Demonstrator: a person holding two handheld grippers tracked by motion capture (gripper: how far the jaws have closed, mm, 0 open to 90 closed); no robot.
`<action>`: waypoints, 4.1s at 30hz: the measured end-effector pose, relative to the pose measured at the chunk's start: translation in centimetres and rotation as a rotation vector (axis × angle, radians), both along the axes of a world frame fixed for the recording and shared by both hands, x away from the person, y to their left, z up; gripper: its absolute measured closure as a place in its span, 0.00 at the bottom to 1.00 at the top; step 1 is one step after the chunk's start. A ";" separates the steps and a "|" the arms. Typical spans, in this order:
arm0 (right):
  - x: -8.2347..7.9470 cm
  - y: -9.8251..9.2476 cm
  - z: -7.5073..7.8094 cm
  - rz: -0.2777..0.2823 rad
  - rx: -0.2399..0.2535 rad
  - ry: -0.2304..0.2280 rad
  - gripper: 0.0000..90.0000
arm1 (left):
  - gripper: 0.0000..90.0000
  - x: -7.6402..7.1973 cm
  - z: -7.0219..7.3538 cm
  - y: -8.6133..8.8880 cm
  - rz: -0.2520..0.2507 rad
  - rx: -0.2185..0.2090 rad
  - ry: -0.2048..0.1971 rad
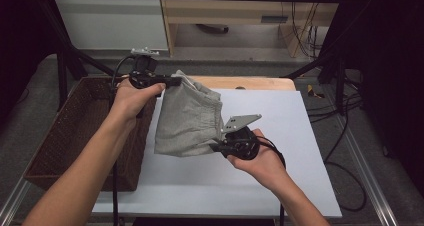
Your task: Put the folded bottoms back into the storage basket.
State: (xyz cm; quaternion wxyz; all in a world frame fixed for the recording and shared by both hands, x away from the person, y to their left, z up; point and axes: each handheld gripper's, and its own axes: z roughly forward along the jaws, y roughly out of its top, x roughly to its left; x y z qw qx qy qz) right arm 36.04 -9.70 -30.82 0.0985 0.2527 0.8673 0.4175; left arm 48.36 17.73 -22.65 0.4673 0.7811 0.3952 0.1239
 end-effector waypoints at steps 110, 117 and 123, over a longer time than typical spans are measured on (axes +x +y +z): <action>1.3 13.6 2.7 0.157 -0.062 -0.062 0.97 | 0.85 -3.6 3.6 12.8 0.114 -0.012 -0.053; 1.2 15.3 2.9 0.175 -0.054 -0.061 0.97 | 0.85 -4.0 3.8 14.6 0.129 -0.006 -0.052; 1.3 16.4 2.9 0.186 -0.048 -0.056 0.97 | 0.85 -3.9 3.6 15.7 0.129 -0.025 -0.056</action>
